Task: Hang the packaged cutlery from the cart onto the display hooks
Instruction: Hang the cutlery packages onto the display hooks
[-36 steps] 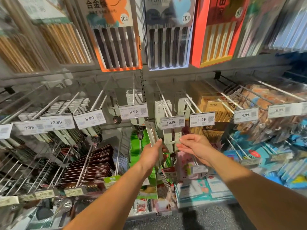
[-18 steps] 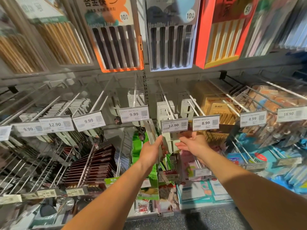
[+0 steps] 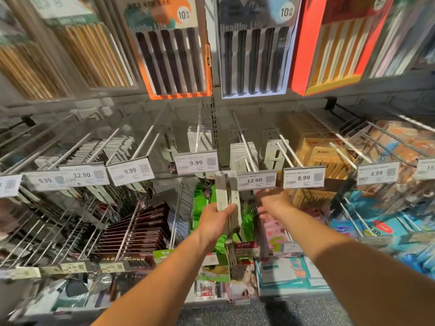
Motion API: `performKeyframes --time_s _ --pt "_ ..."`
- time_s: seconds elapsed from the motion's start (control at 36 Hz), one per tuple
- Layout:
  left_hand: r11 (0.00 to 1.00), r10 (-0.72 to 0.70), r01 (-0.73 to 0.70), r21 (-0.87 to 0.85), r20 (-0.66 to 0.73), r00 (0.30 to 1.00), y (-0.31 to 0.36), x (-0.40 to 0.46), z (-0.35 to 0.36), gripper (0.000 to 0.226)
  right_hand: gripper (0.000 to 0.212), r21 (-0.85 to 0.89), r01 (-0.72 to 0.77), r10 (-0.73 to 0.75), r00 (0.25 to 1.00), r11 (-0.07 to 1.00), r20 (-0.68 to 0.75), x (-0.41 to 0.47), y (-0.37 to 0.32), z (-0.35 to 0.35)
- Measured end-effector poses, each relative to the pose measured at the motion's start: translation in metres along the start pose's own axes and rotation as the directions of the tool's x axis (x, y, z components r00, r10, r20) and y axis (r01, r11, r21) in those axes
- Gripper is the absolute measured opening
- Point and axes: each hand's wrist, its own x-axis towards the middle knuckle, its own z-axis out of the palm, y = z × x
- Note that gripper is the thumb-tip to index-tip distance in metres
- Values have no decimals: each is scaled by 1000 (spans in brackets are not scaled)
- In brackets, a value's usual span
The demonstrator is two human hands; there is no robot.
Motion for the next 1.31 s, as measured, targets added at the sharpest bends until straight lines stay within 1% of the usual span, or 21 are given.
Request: performKeyframes --time_s 0.03,0.06,0.11,0.19,0.25,0.28,0.33,0.36,0.42,0.44,0.53,0.61,0.69,0.81,0.86,0.89,0.94,1.11,1.17,1.22,1.31 --pt "1000 -11 11 -4 0 1000 -1 0 0 15 20 -31 35 -32 993 999 114 -6 3 0" --pt "1000 -20 20 -7 3 1000 -3 -1 1 19 21 -50 63 -50 973 997 224 -12 6 -1" --pt "1000 -22 22 14 0 1000 -7 -2 2 22 22 -76 73 -38 922 994 385 -21 13 -2" --pt "999 -6 7 36 -19 1000 -14 -4 5 13 27 -59 45 -6 844 997 536 -26 26 -2" --pt "999 -25 24 31 15 1000 -18 -7 8 3 33 -12 45 -31 827 999 561 -31 31 -2" --pt "999 -31 30 25 41 999 -19 -9 10 2 35 25 39 -47 833 999 551 -32 33 -1" --pt "1000 -22 22 -2 81 996 -22 -13 15 10 31 81 29 -67 855 996 515 -34 39 -1" --pt "1000 -20 21 -7 91 996 -24 -15 17 13 25 92 32 -73 866 995 495 -35 42 -1" --pt "1000 -13 12 14 94 995 -25 -17 20 12 11 108 52 -95 891 993 444 -34 48 -2" --pt "999 -6 3 34 89 996 -24 -16 21 10 9 119 62 -106 906 991 409 -33 52 -3" --pt "991 53 -64 116 94 994 -20 -14 22 4 23 180 68 -123 939 981 320 -31 56 -7" --pt "956 128 -150 252 102 986 -15 -12 21 18 25 263 78 -149 953 962 263 -27 56 -11" --pt "905 220 -263 334 162 962 -13 -10 19 24 2 279 147 -214 949 949 230 -28 52 -15" --pt "863 286 -333 380 175 942 -11 -6 17 30 10 335 201 -274 944 920 186 -28 45 -15" --pt "848 307 -349 398 168 937 -9 -2 18 37 6 340 202 -282 937 918 207 -26 43 -15" --pt "847 312 -353 398 166 935 -8 -1 17 37 12 341 203 -286 934 918 213 -24 43 -14" --pt "835 319 -361 415 170 932 -5 0 17 35 25 339 206 -288 934 918 212 -20 43 -14" --pt "780 394 -443 443 203 896 3 -1 16 28 34 351 237 -320 927 906 198 -19 36 -17" --pt "770 408 -449 454 191 893 5 1 17 28 40 318 241 -317 924 917 213 -18 34 -19" --pt "779 388 -422 465 172 906 6 2 18 28 46 279 239 -304 927 930 221 -18 32 -20" --pt "779 354 -371 505 133 926 9 5 20 35 46 223 240 -285 937 945 201 -16 30 -20"
